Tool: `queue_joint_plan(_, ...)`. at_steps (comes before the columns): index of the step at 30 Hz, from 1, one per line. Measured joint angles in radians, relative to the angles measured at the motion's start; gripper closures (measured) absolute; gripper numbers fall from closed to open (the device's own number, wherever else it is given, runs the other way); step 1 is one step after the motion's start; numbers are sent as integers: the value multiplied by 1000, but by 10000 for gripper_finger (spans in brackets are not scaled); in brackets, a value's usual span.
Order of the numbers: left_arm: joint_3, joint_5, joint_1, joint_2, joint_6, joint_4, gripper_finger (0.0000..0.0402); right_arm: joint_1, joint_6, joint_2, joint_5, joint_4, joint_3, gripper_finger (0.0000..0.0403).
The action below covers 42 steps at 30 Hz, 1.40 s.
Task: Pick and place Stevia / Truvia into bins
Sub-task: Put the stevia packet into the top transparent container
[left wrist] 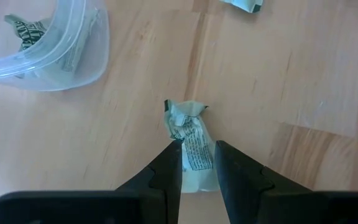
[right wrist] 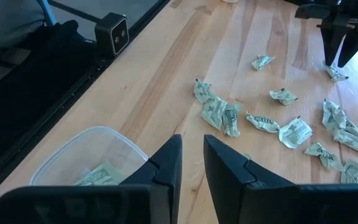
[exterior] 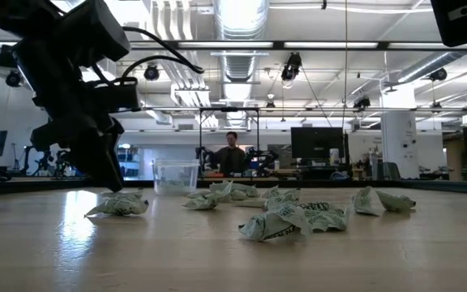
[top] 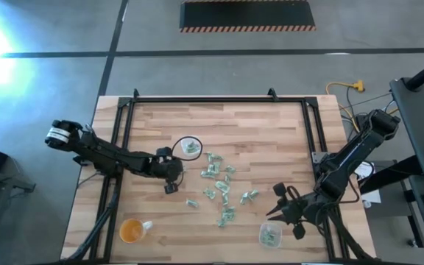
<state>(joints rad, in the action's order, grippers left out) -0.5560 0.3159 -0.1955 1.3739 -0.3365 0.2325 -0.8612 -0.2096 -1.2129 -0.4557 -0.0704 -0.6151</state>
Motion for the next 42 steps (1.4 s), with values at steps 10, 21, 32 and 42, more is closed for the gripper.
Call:
queue_joint_plan(10,-4,-1,2,101,3,-42,322,0,-2,0,0,2,0,346)
queue_joint_plan(21,-19,-9,16,120,9,-30,337,0,-19,0,0,0,1,346)
queue_joint_plan(32,-37,-12,17,118,99,-26,398,0,-19,0,0,-1,2,346)
queue_joint_plan(42,-79,-17,6,36,118,-4,401,0,-18,0,0,0,2,346)
